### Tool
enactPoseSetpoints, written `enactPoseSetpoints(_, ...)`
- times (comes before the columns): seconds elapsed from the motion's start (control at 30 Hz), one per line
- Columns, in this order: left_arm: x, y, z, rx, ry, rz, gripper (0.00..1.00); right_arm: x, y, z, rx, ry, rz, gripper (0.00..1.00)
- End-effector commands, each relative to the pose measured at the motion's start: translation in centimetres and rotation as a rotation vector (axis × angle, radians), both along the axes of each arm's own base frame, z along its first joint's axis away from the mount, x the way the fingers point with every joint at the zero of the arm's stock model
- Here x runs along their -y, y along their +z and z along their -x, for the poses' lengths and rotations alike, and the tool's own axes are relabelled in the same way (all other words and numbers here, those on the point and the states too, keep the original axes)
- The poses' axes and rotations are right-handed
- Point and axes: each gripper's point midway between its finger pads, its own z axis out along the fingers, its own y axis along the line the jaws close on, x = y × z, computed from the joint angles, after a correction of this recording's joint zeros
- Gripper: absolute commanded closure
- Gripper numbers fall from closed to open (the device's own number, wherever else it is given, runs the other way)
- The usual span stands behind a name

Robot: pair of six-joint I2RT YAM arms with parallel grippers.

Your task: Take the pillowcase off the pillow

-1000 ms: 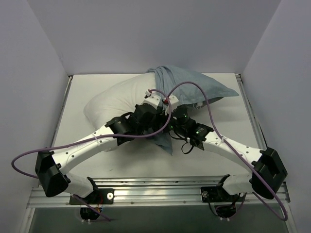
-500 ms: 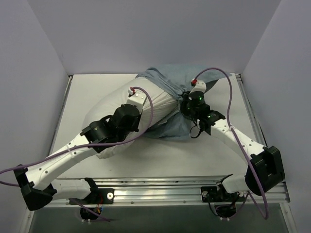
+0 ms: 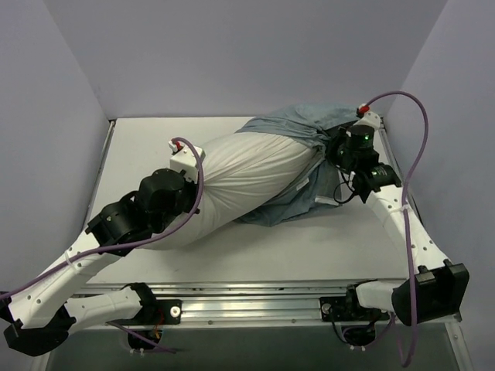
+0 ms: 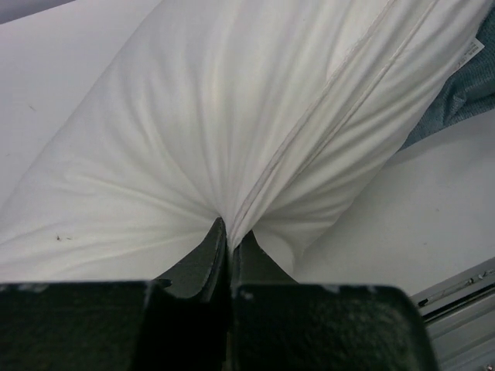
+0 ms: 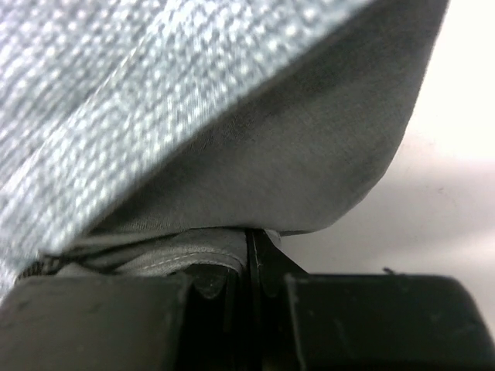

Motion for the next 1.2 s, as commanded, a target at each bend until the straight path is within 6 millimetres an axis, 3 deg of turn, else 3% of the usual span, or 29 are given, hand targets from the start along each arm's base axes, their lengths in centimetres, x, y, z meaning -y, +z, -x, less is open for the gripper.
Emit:
enactPoseSetpoints(0.0,-3.8,4.7,0.7,0.090,0.067,0.042,0.98,7.4,8.9,0.2,0.263,-0.263,0.059,1.00)
enactPoseSetpoints(0.1,-1.5,5.7,1.3,0.061,-0.032,0.099,0.98,7.3,14.3,2.9,0.383,-0.248,0.044,1.00)
enactPoseSetpoints(0.13,-0.9,5.8,1.4,0.044,-0.055,0.105,0.98,7.4,14.7,3.6,0.376,-0.247,0.054,1.00)
enactPoseSetpoints(0.17,-0.5,6.2,1.6,0.037,-0.073,0.119,0.98,7.6,16.9,4.4,0.417,-0.248,0.059,1.00)
enactPoseSetpoints(0.27,0.6,8.3,2.1,0.035,-0.126,0.181,0.98,7.5,20.8,6.4,0.489,-0.233,0.059,1.00)
enactPoseSetpoints(0.37,1.3,10.2,2.2,0.051,-0.154,0.230,0.98,6.7,22.0,6.8,0.493,-0.179,0.068,1.00)
enactPoseSetpoints(0.47,1.9,10.2,1.3,0.017,-0.135,0.228,0.98,5.2,22.9,6.2,0.483,-0.100,0.065,1.00)
enactPoseSetpoints(0.57,2.1,7.6,-1.0,-0.041,-0.074,0.186,0.98,3.3,21.5,4.2,0.441,-0.011,0.055,0.98)
enactPoseSetpoints(0.67,2.6,2.7,-3.2,-0.167,-0.048,0.146,0.98,0.8,16.9,1.0,0.304,0.076,0.070,0.94)
enactPoseSetpoints(0.7,2.2,1.0,-4.9,-0.199,-0.012,0.139,0.98,-0.2,13.7,-0.7,0.213,0.102,0.088,0.91)
enactPoseSetpoints(0.73,2.0,-0.5,-5.7,-0.231,0.008,0.134,0.98,-1.0,11.9,-1.3,0.166,0.128,0.111,0.90)
enactPoseSetpoints(0.8,0.7,-5.7,-7.8,-0.333,0.081,0.089,0.96,-3.4,7.7,-2.9,0.073,0.168,0.146,0.86)
enactPoseSetpoints(0.83,0.4,-6.8,-8.9,-0.340,0.107,0.087,0.92,-4.0,5.5,-3.2,0.035,0.181,0.152,0.84)
enactPoseSetpoints(0.9,-1.1,-10.1,-11.1,-0.382,0.180,0.048,0.80,-6.3,3.2,-4.2,0.014,0.234,0.118,0.75)
enactPoseSetpoints(0.97,-1.6,-10.5,-12.4,-0.373,0.201,0.027,0.71,-8.0,1.6,-4.2,-0.008,0.283,0.091,0.68)
enactPoseSetpoints(1.0,-1.5,-9.5,-13.6,-0.331,0.210,0.027,0.63,-8.6,1.3,-4.4,-0.012,0.296,0.088,0.58)
enactPoseSetpoints(1.03,-1.4,-8.8,-14.3,-0.302,0.208,0.024,0.39,-9.3,1.3,-4.2,-0.010,0.313,0.088,0.52)
enactPoseSetpoints(1.07,-1.4,-7.8,-14.8,-0.274,0.208,0.025,0.30,-9.6,1.7,-4.1,0.002,0.316,0.086,0.47)
enactPoseSetpoints(1.13,-1.4,-4.1,-16.1,-0.175,0.210,0.043,0.10,-9.6,3.0,-3.7,0.037,0.309,0.088,0.35)
enactPoseSetpoints(1.17,-1.3,-2.8,-16.3,-0.139,0.205,0.051,0.06,-9.4,3.5,-3.5,0.048,0.302,0.091,0.31)
